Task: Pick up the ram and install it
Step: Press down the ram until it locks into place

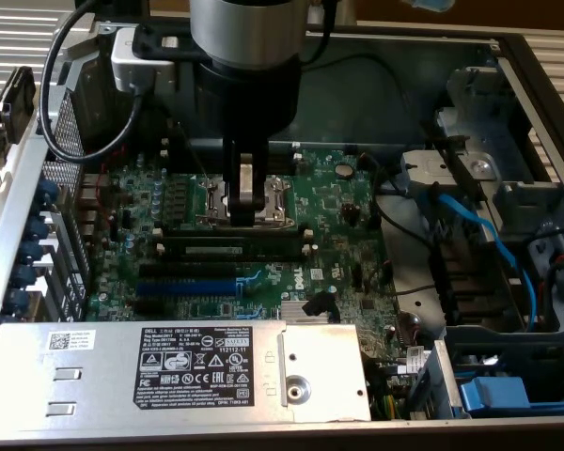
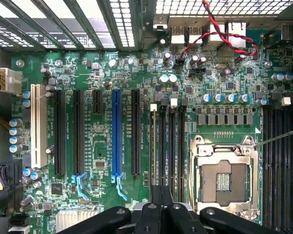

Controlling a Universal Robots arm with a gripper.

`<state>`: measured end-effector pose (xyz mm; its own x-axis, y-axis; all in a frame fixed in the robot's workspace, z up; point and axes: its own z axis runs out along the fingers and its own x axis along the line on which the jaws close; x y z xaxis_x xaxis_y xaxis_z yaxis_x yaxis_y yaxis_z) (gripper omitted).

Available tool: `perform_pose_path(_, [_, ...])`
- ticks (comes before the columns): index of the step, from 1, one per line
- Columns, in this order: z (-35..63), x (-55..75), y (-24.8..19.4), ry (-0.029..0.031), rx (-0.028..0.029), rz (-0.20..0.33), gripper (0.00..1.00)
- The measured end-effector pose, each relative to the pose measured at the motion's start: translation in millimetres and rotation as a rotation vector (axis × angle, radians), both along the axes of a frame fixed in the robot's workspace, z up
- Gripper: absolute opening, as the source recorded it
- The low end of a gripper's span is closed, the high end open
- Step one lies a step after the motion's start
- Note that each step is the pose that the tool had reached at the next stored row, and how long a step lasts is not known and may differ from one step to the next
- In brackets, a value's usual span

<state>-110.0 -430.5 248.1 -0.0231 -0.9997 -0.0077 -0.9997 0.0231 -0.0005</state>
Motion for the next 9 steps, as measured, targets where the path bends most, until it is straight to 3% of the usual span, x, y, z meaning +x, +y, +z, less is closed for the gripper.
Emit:
perform_pose_path(5, [0.0,0.0,0.0,0.0,0.0001,-0.004,0.11])
perform_pose_path(9, [0.0,0.0,0.0,0.0,0.0001,-0.049,0.11])
